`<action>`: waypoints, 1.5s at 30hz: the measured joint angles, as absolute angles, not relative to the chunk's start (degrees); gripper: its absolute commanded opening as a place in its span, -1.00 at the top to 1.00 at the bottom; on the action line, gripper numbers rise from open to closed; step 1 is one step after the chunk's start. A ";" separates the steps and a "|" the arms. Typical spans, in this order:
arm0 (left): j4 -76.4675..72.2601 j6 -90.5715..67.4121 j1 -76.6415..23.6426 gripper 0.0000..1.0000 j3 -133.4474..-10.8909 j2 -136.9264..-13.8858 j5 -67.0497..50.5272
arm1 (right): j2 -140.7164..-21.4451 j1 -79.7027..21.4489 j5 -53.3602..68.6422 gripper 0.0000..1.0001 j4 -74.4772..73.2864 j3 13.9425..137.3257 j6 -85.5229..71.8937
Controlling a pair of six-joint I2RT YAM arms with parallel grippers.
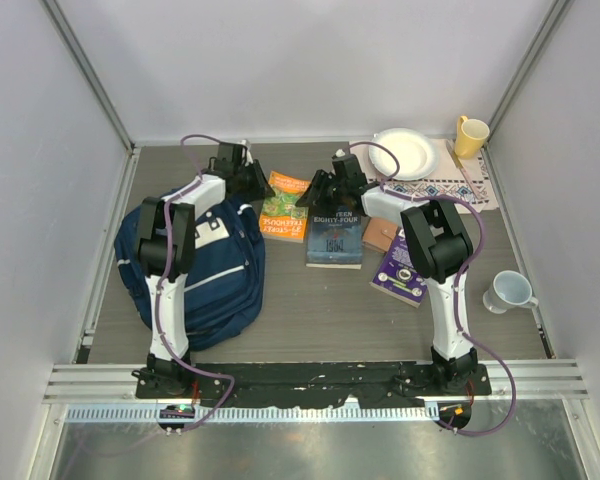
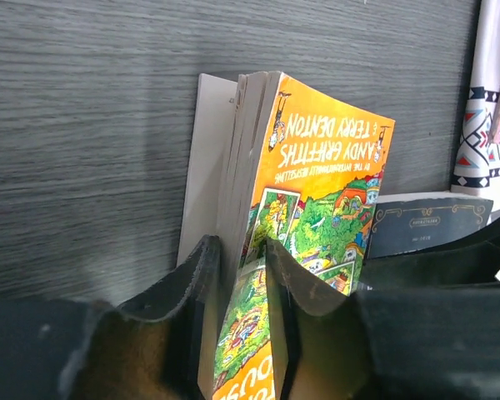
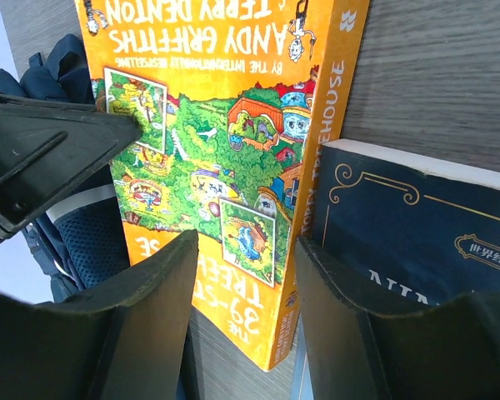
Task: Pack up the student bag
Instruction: Pick up the book from the center of the board.
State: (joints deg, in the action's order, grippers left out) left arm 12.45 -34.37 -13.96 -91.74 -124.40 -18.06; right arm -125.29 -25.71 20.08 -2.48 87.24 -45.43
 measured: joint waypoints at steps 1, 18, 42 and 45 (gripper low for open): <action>12.38 -34.48 -13.96 0.13 -91.74 -124.40 -18.39 | -125.29 -25.71 20.10 -0.11 -2.46 87.24 -45.45; 11.46 -33.87 -13.76 1.00 -92.90 -124.27 -23.07 | -125.51 -25.50 21.78 -0.45 -1.17 87.44 -46.17; 2.74 -42.52 -17.30 1.00 -79.94 -102.45 -36.58 | -94.70 -22.85 20.05 -0.66 16.23 55.46 -52.71; -1.34 -45.08 -17.87 1.00 -74.54 -102.35 -38.50 | -91.48 -22.85 20.62 -0.65 18.17 50.92 -53.06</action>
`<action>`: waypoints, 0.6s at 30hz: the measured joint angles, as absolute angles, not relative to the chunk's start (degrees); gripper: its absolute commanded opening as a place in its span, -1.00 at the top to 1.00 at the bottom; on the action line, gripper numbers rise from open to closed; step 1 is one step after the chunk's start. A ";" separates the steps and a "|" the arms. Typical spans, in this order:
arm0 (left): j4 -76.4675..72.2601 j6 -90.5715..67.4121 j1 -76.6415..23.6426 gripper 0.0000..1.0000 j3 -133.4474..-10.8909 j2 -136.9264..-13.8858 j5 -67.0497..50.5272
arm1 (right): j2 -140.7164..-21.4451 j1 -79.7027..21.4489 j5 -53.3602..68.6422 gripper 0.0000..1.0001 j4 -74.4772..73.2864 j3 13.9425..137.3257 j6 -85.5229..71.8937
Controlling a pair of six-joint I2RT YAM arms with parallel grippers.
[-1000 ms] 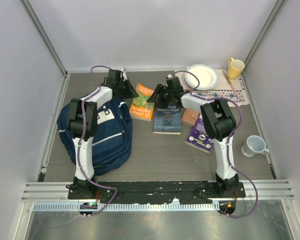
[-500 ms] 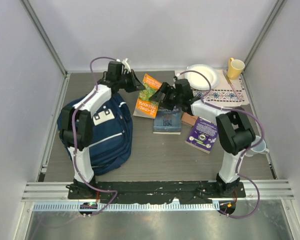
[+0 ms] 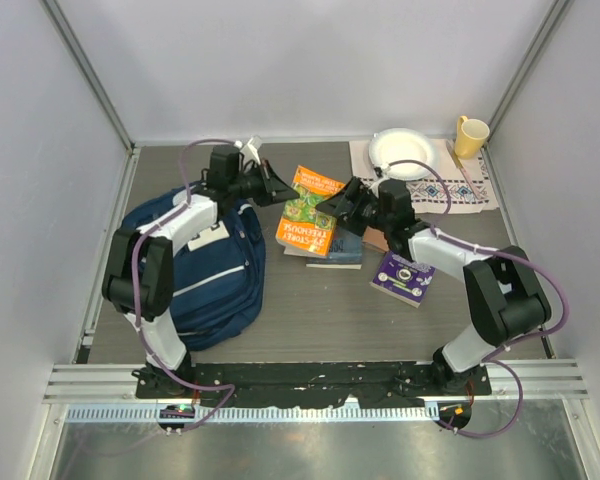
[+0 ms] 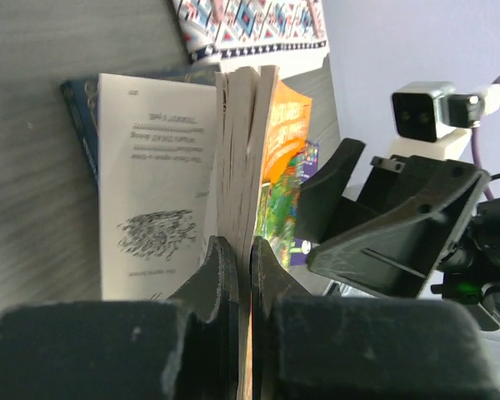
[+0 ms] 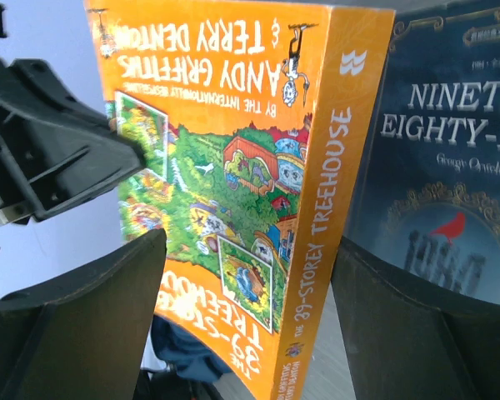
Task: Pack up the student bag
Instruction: Pick up the book from the center of the board.
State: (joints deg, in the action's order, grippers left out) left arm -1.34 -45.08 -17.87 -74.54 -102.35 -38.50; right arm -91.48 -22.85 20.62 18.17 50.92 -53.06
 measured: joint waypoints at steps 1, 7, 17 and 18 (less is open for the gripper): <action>-2.74 -46.00 -18.17 1.00 -72.66 -102.35 -38.96 | -90.78 -22.85 21.17 -0.65 19.05 49.74 -53.39; -15.42 -53.52 -19.14 1.00 -64.51 -102.39 -40.95 | -90.11 -21.98 23.75 -0.65 25.54 43.35 -56.55; -33.10 -62.11 -21.43 1.00 -61.80 -103.39 -45.08 | -89.97 -22.33 26.24 -0.32 34.68 41.36 -60.05; -33.71 -62.41 -21.43 1.00 -61.52 -103.42 -45.12 | -89.97 -22.37 26.26 -0.16 35.24 41.21 -60.18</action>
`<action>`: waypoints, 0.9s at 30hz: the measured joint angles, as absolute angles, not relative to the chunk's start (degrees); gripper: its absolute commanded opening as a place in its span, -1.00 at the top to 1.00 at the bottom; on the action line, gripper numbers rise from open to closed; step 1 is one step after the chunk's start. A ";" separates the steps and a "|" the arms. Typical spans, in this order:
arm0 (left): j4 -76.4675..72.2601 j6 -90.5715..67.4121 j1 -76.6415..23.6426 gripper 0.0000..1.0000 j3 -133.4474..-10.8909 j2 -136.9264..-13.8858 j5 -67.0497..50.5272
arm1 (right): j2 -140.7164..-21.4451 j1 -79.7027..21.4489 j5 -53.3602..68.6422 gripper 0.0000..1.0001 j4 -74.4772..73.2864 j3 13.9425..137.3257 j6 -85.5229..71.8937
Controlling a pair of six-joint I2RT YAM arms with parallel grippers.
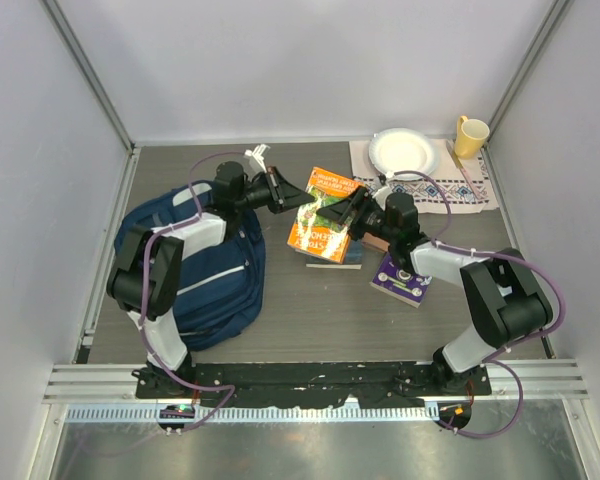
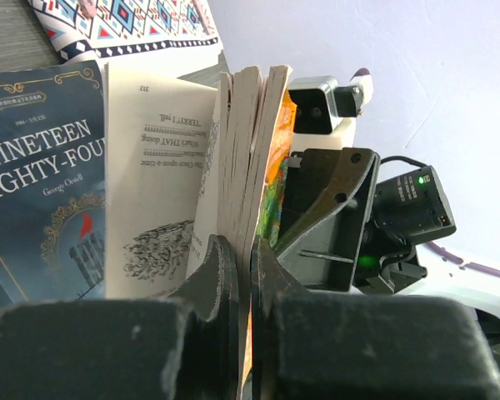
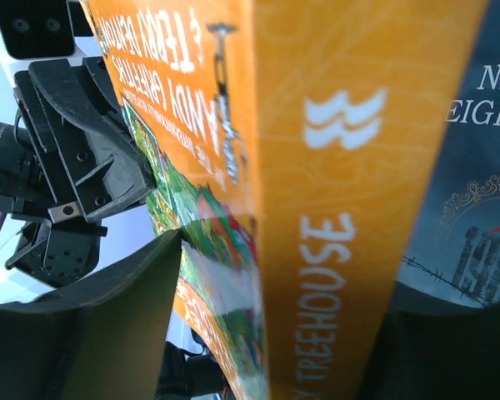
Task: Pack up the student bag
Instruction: Pick up the book from the center of the board.
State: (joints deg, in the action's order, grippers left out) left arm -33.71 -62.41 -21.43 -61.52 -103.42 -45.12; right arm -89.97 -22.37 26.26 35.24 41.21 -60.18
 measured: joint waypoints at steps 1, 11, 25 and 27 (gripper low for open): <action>-33.98 -62.63 -21.39 1.00 -61.34 -103.44 -45.12 | -89.97 -22.37 26.35 -0.11 35.88 40.97 -60.58; -27.46 -56.86 -21.41 -0.03 -60.95 -102.37 -43.20 | -85.03 -22.65 25.17 0.98 33.30 38.24 -59.46; -10.55 -44.45 -21.37 -0.81 -62.24 -91.68 -35.05 | -80.25 -21.93 37.12 0.98 39.55 38.20 -59.66; -11.77 -44.99 -21.34 -0.82 -62.24 -91.57 -36.45 | -80.42 -21.87 39.31 0.98 42.76 38.20 -61.82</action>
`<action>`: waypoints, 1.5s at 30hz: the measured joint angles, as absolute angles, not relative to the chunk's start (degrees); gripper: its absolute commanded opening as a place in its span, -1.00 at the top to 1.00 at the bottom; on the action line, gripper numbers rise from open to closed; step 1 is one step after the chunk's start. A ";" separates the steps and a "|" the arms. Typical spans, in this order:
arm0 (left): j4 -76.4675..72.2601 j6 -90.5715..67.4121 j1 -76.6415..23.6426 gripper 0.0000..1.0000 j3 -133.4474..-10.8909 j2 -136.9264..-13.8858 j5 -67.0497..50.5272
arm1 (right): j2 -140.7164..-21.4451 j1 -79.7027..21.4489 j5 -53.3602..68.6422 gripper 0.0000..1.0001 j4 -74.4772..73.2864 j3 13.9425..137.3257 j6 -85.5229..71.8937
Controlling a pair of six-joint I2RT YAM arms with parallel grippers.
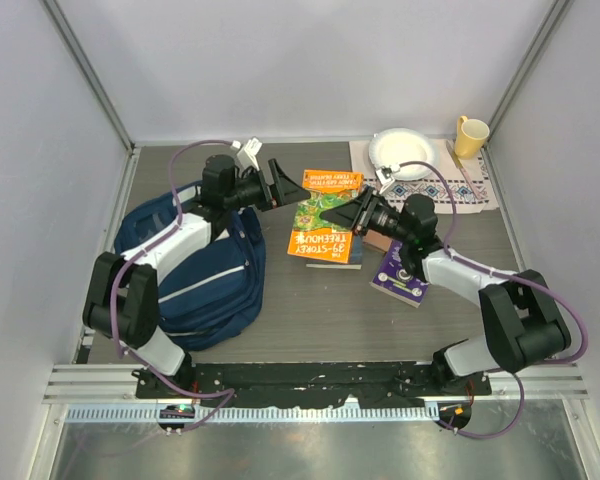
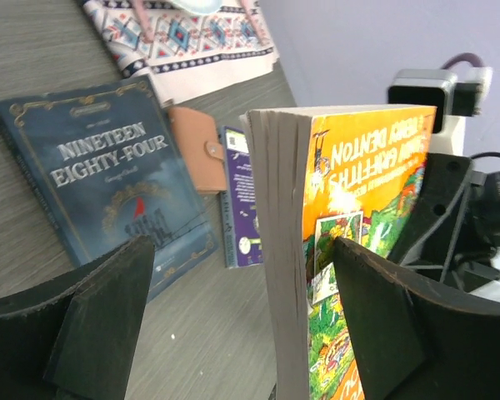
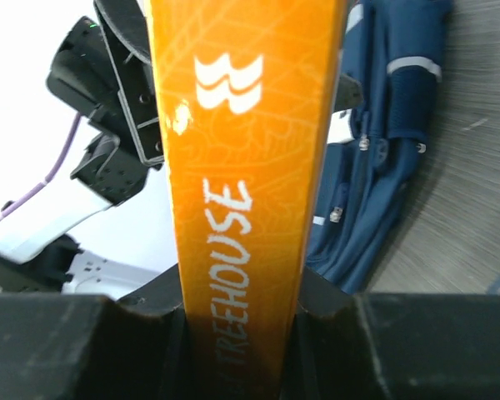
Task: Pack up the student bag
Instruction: Pick up the book from the center of the board.
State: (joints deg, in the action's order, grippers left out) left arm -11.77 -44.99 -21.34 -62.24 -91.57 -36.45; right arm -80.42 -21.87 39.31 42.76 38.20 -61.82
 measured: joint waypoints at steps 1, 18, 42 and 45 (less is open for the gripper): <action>-12.82 -45.60 -21.26 -0.82 -62.24 -91.46 -37.23 | -80.97 -21.54 40.69 0.98 45.06 38.20 -63.42; -30.17 -56.69 -21.08 -0.24 -61.47 -91.20 -49.60 | -93.27 -21.52 55.00 0.98 70.26 38.63 -83.26; -16.19 -51.68 -19.51 1.00 -57.01 -83.61 -36.86 | -72.75 -21.28 33.56 -0.73 26.41 40.07 -52.53; -16.27 -52.73 -18.00 1.00 -54.24 -78.22 -29.30 | -66.28 -21.26 27.14 -0.74 21.17 38.04 -50.04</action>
State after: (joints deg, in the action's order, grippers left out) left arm -16.27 -52.73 -18.00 -54.24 -78.22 -29.30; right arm -66.28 -21.26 27.14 21.17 38.04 -50.04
